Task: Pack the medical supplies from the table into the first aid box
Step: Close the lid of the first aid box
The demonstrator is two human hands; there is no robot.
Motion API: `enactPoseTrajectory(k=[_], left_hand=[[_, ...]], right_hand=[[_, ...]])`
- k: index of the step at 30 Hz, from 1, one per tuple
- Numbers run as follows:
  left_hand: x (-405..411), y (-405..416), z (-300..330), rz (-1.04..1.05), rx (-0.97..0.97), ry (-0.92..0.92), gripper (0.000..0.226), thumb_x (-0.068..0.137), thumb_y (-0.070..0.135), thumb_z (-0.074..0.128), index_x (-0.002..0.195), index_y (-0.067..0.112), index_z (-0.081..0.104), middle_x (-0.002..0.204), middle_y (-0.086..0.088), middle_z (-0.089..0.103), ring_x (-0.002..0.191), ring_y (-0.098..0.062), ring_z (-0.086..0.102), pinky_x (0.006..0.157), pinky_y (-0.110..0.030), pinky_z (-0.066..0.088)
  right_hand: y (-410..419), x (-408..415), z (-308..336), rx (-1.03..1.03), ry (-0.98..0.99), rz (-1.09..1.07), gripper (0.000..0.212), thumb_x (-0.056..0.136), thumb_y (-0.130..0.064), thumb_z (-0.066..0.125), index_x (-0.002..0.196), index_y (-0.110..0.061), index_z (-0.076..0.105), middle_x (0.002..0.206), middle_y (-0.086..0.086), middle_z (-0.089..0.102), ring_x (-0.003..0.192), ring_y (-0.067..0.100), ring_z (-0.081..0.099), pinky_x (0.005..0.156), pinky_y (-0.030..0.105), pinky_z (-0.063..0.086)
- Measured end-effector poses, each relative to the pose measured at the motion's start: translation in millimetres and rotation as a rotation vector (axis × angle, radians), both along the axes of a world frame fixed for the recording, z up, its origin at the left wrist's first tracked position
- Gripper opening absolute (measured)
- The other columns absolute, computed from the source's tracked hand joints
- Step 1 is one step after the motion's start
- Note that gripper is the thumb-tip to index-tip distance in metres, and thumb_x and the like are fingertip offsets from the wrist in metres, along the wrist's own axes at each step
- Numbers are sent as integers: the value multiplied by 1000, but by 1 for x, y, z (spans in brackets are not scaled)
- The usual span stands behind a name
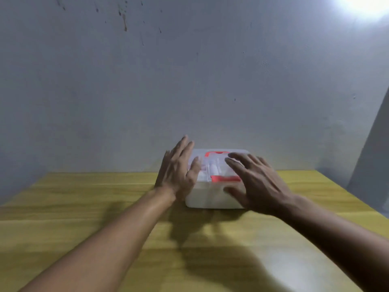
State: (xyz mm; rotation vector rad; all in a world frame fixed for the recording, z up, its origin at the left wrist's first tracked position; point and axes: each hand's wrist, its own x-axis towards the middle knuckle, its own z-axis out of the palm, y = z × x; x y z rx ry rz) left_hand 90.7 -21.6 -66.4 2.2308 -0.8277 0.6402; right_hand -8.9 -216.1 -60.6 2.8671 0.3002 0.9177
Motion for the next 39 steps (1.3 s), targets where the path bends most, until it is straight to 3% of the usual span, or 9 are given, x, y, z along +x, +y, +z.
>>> enactPoseTrajectory(k=[2, 5, 7, 10, 14, 20, 26, 39], left_hand=[[-3, 0, 1, -4, 68, 32, 71, 86, 46, 27, 148, 13, 29, 162, -2, 11, 149, -13, 13, 120, -44, 14], [-6, -1, 2, -3, 192, 78, 77, 86, 57, 37, 150, 17, 23, 162, 2, 7, 149, -11, 9, 121, -44, 8], [-8, -3, 0, 15, 306, 93, 89, 82, 64, 51, 151, 18, 18, 162, 3, 9, 149, -10, 7, 122, -43, 6], [-9, -7, -2, 56, 340, 78, 106, 68, 66, 67, 150, 15, 23, 160, 2, 22, 148, -12, 13, 120, -36, 16], [-13, -11, -2, 98, 326, 38, 103, 61, 61, 76, 144, 16, 34, 153, 3, 36, 146, -12, 21, 114, -28, 27], [-23, -8, 2, 116, 341, 16, 95, 58, 58, 80, 136, 18, 44, 144, 5, 48, 139, -12, 34, 105, -29, 38], [-36, -5, 1, 138, 299, -16, 91, 54, 65, 78, 128, 20, 51, 136, 5, 55, 130, -14, 46, 96, -32, 45], [-45, 0, -7, 161, 265, -86, 79, 48, 73, 72, 107, 22, 58, 112, 6, 64, 102, -17, 60, 75, -30, 50]], right_hand=[[-1, -9, -10, 43, 27, -13, 79, 77, -62, 55, 136, -10, 45, 144, 11, 46, 127, 29, 46, 104, 42, 39], [-7, -7, -8, 178, 11, -48, 82, 79, -66, 47, 142, -17, 35, 150, 9, 37, 136, 28, 36, 108, 41, 33], [-13, 1, -3, 193, 100, -103, 87, 78, -69, 49, 147, -22, 23, 157, 8, 25, 143, 29, 23, 113, 45, 26], [-19, 7, -3, 237, 272, -145, 100, 74, -69, 60, 150, -29, 9, 161, 3, 12, 147, 27, 11, 115, 47, 22], [-20, 6, -6, 327, 273, -122, 103, 71, -62, 69, 151, -30, 12, 160, 1, 14, 147, 25, 12, 114, 41, 25], [-23, 1, -1, 307, 269, -139, 107, 63, -53, 80, 149, -33, 20, 159, -1, 22, 146, 23, 20, 112, 42, 29], [-17, -11, 2, 273, 230, -136, 101, 63, -58, 78, 148, -34, 27, 156, -4, 29, 140, 21, 31, 104, 39, 36], [-11, -21, -6, 253, 189, -156, 99, 63, -64, 74, 146, -33, 31, 155, -3, 32, 141, 22, 31, 102, 40, 39]])
